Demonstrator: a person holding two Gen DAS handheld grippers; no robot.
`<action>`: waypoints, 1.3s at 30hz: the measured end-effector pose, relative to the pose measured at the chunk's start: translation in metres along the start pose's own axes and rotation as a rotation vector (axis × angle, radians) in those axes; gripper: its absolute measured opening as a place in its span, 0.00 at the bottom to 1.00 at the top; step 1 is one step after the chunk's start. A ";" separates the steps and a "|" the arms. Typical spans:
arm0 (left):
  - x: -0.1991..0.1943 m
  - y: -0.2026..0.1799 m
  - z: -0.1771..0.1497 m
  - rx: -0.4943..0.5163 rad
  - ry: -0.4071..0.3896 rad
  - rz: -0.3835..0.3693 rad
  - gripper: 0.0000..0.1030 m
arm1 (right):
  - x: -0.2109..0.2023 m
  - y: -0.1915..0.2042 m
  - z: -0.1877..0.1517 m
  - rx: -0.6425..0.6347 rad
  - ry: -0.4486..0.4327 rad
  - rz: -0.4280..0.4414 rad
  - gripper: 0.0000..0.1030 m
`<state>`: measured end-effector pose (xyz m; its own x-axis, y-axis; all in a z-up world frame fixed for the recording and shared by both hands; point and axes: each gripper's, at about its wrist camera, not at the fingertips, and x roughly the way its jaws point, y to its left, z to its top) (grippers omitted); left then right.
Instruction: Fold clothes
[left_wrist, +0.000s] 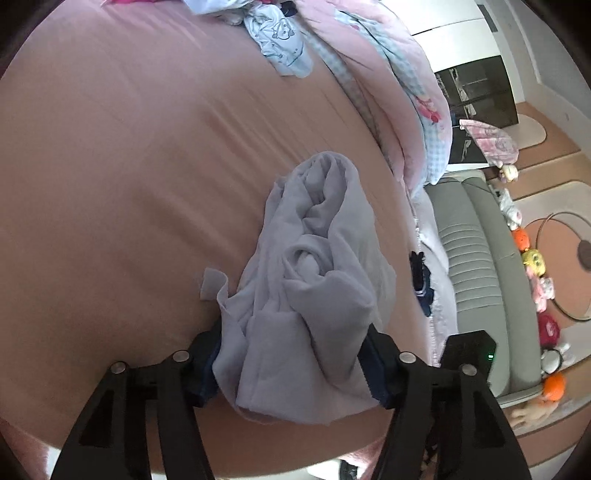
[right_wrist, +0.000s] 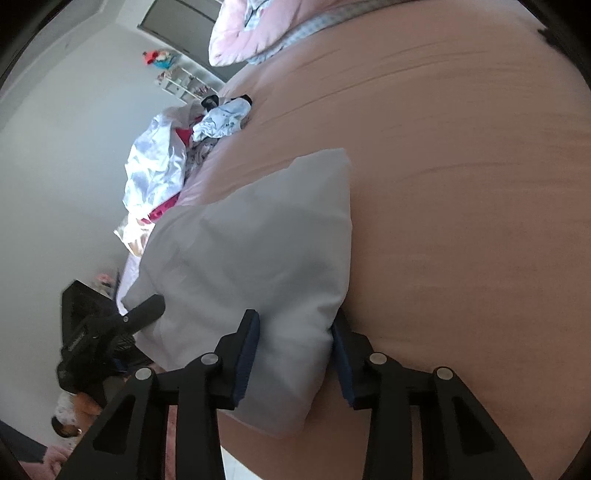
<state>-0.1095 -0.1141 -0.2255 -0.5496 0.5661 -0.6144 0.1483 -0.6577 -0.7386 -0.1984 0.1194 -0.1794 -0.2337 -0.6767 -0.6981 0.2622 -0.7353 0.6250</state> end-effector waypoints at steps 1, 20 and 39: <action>0.001 -0.005 -0.001 0.028 -0.008 0.015 0.54 | 0.000 0.003 -0.001 -0.018 -0.002 -0.013 0.37; 0.052 -0.192 -0.027 0.504 -0.004 0.003 0.40 | -0.123 -0.005 0.006 -0.035 -0.238 -0.106 0.16; 0.305 -0.407 0.016 0.568 0.080 -0.232 0.40 | -0.325 -0.221 0.155 0.113 -0.460 -0.374 0.16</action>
<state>-0.3508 0.3187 -0.1078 -0.4481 0.7474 -0.4906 -0.4412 -0.6621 -0.6057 -0.3257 0.4961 -0.0359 -0.6782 -0.2998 -0.6709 -0.0110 -0.9087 0.4172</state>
